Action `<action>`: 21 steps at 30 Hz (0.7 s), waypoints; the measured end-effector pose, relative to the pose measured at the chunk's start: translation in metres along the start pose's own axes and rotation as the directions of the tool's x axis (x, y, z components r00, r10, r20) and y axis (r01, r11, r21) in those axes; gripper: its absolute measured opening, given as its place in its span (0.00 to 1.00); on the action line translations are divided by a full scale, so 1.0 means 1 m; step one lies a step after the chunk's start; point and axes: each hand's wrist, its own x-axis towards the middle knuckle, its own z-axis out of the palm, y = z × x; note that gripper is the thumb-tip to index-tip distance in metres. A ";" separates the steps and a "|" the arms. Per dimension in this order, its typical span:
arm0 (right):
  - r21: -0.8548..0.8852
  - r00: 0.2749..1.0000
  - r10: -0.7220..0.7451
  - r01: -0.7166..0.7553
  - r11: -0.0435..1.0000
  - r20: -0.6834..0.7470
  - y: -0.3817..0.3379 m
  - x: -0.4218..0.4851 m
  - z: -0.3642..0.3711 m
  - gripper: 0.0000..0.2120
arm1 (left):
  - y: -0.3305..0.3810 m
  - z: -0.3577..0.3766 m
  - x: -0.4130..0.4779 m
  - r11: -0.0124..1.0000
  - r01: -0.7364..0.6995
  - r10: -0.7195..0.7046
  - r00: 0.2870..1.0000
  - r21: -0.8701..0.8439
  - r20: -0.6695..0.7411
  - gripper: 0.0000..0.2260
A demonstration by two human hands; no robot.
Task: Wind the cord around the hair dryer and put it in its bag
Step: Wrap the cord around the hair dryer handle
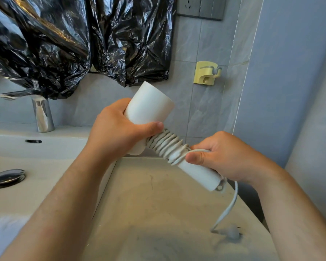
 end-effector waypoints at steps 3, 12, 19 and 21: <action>0.205 0.997 -0.075 0.070 0.976 0.016 0.005 0.000 0.000 0.27 | 0.001 -0.001 -0.001 0.995 -0.008 0.018 0.995 -0.097 0.098 0.18; 0.766 0.995 -0.057 -0.023 0.643 0.078 0.011 0.006 0.006 0.21 | -0.005 0.008 -0.001 0.917 0.145 -0.091 0.983 -0.372 0.159 0.23; 0.970 0.985 0.165 -0.001 0.243 -0.040 0.007 0.017 0.028 0.04 | -0.003 0.020 -0.001 0.856 0.200 -0.219 0.976 -0.477 0.016 0.15; 0.941 0.986 0.160 -0.011 0.339 -0.046 0.007 0.018 0.030 0.10 | -0.003 0.022 -0.001 0.840 0.205 -0.251 0.968 -0.502 -0.025 0.16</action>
